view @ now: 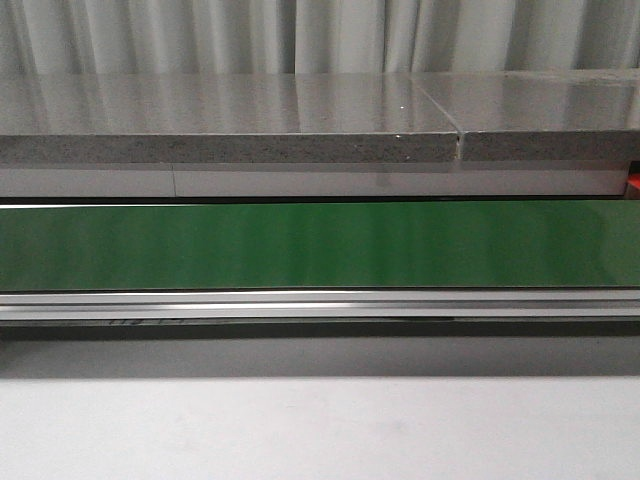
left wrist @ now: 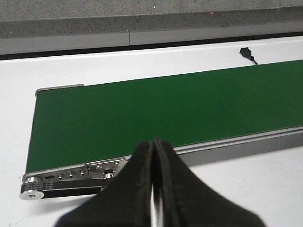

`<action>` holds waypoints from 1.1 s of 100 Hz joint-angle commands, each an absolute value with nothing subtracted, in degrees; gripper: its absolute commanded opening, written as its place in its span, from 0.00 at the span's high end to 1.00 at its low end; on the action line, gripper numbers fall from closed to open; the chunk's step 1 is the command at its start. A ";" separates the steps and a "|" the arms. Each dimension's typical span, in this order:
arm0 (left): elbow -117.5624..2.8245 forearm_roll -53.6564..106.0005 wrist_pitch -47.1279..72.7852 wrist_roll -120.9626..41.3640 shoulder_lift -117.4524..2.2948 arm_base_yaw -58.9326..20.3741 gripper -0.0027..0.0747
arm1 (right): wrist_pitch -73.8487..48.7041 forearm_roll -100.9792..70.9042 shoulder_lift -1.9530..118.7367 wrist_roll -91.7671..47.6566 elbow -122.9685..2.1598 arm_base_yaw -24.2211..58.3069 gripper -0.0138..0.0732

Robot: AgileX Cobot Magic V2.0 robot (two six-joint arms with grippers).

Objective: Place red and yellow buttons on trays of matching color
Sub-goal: 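Lower the red button into the red tray and open the right gripper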

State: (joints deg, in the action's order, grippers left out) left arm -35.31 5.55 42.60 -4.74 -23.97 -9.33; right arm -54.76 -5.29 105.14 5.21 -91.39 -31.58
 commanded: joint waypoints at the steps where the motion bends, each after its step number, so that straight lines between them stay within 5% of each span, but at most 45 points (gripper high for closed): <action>1: -36.67 6.20 38.60 -4.87 -24.34 -9.83 0.99 | -50.75 -6.89 103.57 5.02 -92.89 -31.87 0.61; 110: -36.67 6.20 38.60 -4.87 -24.34 -9.83 0.99 | -43.01 -11.32 111.21 5.02 -92.89 -31.66 0.61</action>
